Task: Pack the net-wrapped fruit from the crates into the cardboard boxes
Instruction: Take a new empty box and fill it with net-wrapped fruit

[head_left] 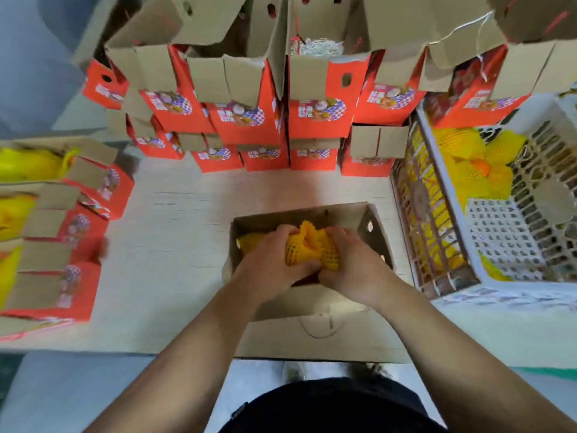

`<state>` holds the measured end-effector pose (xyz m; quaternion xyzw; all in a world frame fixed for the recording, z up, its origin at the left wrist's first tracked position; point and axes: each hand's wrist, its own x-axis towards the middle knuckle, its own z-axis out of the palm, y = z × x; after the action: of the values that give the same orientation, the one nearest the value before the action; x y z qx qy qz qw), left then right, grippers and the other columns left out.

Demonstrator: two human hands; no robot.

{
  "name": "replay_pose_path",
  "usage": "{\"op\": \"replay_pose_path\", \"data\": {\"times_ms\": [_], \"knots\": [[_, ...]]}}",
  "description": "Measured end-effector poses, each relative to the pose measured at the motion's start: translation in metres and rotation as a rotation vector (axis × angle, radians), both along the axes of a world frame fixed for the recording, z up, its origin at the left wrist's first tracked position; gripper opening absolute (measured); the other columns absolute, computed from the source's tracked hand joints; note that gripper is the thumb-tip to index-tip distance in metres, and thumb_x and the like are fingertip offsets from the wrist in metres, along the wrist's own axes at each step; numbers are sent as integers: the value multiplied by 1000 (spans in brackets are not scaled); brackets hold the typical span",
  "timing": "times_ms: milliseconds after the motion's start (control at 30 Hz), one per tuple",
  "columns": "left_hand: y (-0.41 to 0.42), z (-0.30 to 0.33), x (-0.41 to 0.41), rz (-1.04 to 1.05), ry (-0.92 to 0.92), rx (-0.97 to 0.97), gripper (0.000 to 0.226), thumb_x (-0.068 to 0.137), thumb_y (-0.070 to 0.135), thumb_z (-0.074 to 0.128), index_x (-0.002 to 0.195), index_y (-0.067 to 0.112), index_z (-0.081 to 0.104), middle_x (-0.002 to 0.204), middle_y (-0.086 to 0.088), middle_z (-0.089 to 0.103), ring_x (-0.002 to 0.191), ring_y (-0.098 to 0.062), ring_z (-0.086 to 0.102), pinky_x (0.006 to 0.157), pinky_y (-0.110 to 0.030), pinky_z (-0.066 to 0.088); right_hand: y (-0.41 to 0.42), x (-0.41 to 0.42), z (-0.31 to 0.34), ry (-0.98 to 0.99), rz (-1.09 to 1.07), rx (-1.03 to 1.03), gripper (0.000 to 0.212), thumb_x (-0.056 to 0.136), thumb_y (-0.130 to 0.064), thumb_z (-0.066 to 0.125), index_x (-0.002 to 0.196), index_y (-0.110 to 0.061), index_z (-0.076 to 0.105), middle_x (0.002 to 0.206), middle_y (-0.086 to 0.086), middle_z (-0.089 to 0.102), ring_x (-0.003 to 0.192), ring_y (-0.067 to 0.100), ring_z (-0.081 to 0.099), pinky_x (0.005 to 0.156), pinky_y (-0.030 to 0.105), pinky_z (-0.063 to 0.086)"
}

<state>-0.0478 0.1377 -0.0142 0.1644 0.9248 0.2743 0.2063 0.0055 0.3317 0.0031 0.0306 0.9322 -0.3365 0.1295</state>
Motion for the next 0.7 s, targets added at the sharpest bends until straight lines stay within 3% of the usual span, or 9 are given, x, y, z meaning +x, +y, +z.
{"op": "replay_pose_path", "data": {"times_ms": [100,200,300,367,433,533,633,700], "knots": [[4,-3,-1,-170,45,-186,62,87,85,32,127,40,47,125,10,59,117,-19,55,105,-45,47,14,-4,5,-59,26,186,74,75,-44,70,141,-30,39,128,5,46,117,35,54,98,43,49],[9,1,-10,-366,81,-372,68,94,64,9,143,34,47,147,-3,47,132,-30,41,112,-47,32,25,-17,15,-351,119,316,59,90,-45,61,144,-28,46,138,9,48,132,33,43,107,35,39],[6,-8,-20,-330,-149,-370,59,97,70,41,150,44,37,152,-10,32,142,-37,31,119,-50,25,25,-27,18,-429,147,299,25,103,-33,50,117,-22,67,119,9,67,110,27,60,84,24,49],[7,-14,-22,-346,-154,-375,67,90,68,61,146,39,38,148,-9,38,140,-35,37,116,-48,32,22,-33,13,-406,167,326,24,103,-15,51,114,-22,70,112,10,70,102,27,64,75,23,47],[16,-20,-18,-326,-86,-402,67,90,59,68,142,31,38,144,-9,40,135,-34,40,112,-45,35,17,-38,4,-458,175,307,35,100,-7,55,128,-22,67,124,9,67,114,28,63,90,25,47],[32,-25,-11,-249,-104,-452,68,90,51,69,141,27,30,144,-11,26,135,-36,29,113,-48,26,6,-43,-13,-461,218,370,40,96,-15,66,136,-19,61,144,10,53,132,30,51,109,34,44],[36,-17,-19,-241,-276,-468,91,80,75,63,149,31,22,152,-6,18,143,-33,21,118,-47,21,-5,-45,-20,-437,240,475,51,94,-12,65,140,-22,44,146,11,28,138,38,37,112,41,41],[26,-2,-33,-252,-442,-384,99,74,85,56,152,35,23,155,1,25,147,-28,27,118,-47,28,-4,-47,-12,-446,186,474,64,89,-23,71,141,-21,33,137,10,25,137,38,36,110,45,43]]}}
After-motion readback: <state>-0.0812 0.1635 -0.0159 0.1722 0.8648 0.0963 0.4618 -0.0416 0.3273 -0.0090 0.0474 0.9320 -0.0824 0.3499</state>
